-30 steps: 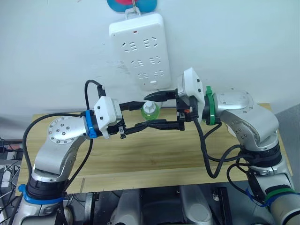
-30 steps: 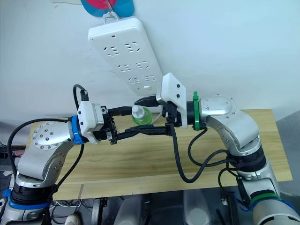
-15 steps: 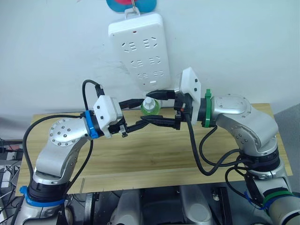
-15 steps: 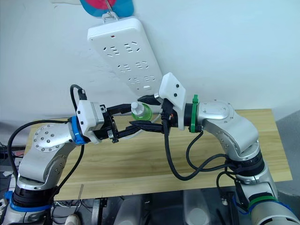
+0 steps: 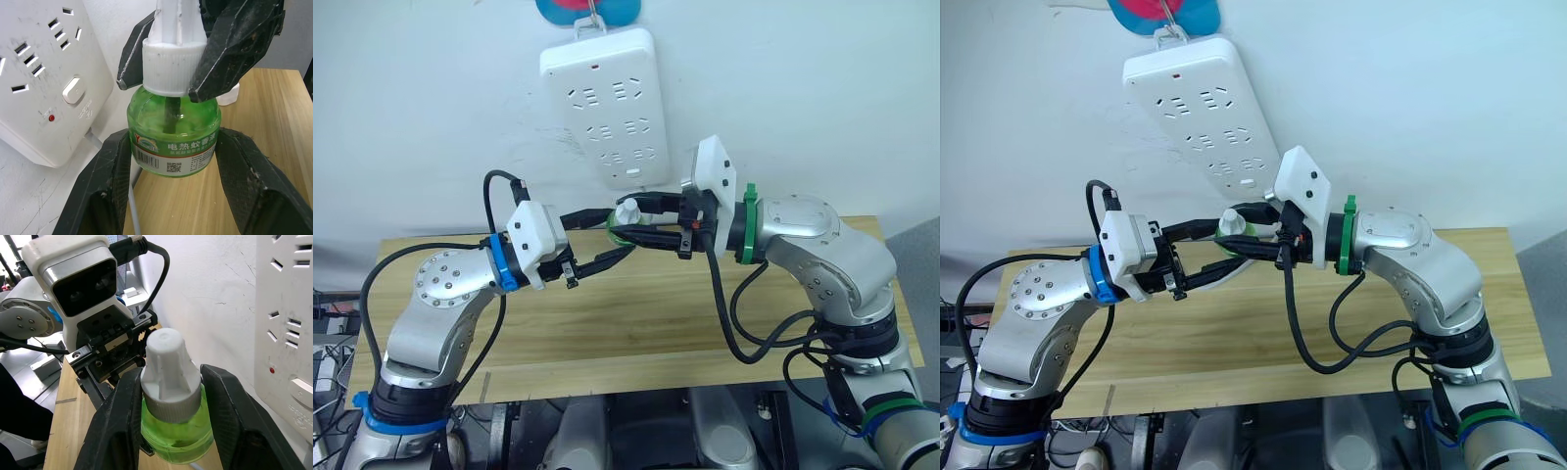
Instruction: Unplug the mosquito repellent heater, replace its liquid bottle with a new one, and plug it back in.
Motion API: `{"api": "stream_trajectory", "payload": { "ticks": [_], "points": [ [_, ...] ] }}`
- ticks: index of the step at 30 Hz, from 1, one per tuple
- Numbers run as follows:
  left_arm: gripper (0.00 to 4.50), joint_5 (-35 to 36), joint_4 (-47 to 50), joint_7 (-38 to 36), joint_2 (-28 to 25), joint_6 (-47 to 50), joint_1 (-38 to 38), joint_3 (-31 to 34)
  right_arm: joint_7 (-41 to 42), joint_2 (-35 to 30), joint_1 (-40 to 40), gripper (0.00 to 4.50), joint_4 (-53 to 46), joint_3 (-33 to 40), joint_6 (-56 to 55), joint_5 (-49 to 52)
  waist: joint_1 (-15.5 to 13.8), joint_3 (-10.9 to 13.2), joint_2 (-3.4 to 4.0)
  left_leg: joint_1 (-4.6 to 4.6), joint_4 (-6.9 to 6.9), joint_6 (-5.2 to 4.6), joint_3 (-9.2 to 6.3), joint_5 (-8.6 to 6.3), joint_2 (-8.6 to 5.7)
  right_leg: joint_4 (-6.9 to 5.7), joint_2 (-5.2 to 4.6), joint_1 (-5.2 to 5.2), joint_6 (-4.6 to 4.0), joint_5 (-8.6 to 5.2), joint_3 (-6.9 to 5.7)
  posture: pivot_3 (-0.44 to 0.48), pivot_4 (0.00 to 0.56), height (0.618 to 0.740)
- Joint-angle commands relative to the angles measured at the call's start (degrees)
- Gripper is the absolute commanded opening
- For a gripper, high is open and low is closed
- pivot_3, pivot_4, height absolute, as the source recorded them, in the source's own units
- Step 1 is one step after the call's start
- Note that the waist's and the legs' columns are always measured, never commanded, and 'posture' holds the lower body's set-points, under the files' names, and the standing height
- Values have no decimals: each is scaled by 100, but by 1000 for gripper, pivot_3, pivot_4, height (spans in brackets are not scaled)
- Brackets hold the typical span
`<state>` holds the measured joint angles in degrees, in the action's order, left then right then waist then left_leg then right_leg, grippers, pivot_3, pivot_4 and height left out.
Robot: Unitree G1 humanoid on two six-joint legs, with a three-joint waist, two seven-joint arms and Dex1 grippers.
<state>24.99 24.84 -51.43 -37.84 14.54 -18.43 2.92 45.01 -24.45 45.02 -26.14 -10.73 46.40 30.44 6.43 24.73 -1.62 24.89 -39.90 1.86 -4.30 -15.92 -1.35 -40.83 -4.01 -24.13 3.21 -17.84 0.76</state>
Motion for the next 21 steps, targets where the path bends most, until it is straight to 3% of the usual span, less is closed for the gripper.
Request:
{"api": "stream_trajectory", "payload": {
  "ticks": [1,8,12,21],
  "points": [
    [2246,162,229,-40,-30,-48,3,105,141,-6,69,1894,-165,-45,-204,72,0,0,0,0,0,0,0,0,0,0,0,0,0,0,0,-170,403,740],
    [2246,371,216,-170,-103,91,-59,98,437,-51,159,1894,-14,-197,-580,-47,0,0,0,0,0,0,0,0,0,0,0,0,0,0,0,-171,397,740],
    [2246,413,215,-193,-124,137,-95,108,511,-34,207,1120,86,-239,-718,-107,-1,0,0,0,0,1,0,0,0,0,0,0,0,0,-1,-171,397,740],
    [2246,441,252,-193,-145,168,-89,115,651,-59,193,1125,83,-258,-788,-124,-1,0,0,0,0,1,0,1,0,0,0,0,0,0,-1,-167,391,740]
  ]
}}
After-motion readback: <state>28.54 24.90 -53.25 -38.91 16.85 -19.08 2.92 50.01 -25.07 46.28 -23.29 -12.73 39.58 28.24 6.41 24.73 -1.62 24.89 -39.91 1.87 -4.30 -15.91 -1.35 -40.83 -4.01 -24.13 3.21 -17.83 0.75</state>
